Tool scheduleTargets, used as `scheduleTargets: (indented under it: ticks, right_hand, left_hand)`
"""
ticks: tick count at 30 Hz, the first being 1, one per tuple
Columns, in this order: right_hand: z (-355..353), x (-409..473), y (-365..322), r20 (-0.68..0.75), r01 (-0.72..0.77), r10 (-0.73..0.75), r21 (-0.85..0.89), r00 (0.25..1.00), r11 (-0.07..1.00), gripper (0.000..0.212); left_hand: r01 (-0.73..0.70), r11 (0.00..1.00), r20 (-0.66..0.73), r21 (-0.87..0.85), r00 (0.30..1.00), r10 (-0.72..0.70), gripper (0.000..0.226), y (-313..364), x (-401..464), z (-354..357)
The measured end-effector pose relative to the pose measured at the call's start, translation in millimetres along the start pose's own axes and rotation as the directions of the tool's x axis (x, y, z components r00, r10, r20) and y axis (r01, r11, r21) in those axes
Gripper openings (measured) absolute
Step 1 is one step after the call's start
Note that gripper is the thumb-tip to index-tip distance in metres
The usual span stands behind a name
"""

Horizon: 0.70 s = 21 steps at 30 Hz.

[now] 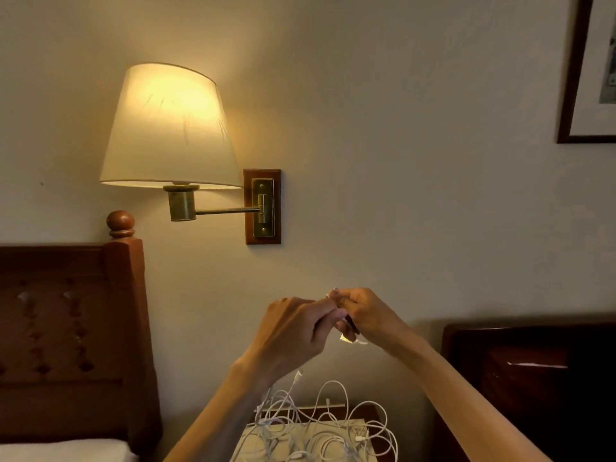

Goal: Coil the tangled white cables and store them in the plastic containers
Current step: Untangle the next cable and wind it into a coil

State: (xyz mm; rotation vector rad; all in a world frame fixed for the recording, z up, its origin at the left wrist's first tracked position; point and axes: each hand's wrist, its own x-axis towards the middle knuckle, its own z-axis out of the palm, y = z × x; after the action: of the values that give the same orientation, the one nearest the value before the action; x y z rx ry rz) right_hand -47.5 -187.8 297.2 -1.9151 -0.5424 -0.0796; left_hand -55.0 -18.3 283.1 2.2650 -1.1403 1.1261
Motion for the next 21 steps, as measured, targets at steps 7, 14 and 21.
scheduleTargets:
  ticks: [7, 14, 21]
  right_hand:
    - [-14, -8, -19, 0.243, -0.201, 0.17, 0.11, 0.955, 0.973, 0.045]
    - [-52, -10, -28, 0.48, -0.508, 0.203, 0.68, 0.853, 0.529, 0.035]
    - [-39, -2, -22, 0.249, -0.319, 0.2, 0.781, 0.948, 0.537, 0.038]
  left_hand:
    - [0.303, 0.815, -0.006, -0.495, 0.936, -0.352, 0.036, -24, -9, 11]
    - [0.584, 0.437, 0.143, -0.684, 0.695, -0.705, 0.047, -53, -97, 51]
    - [0.702, 0.568, 0.134, -0.43, 0.672, -0.728, 0.033, -52, -118, 80]
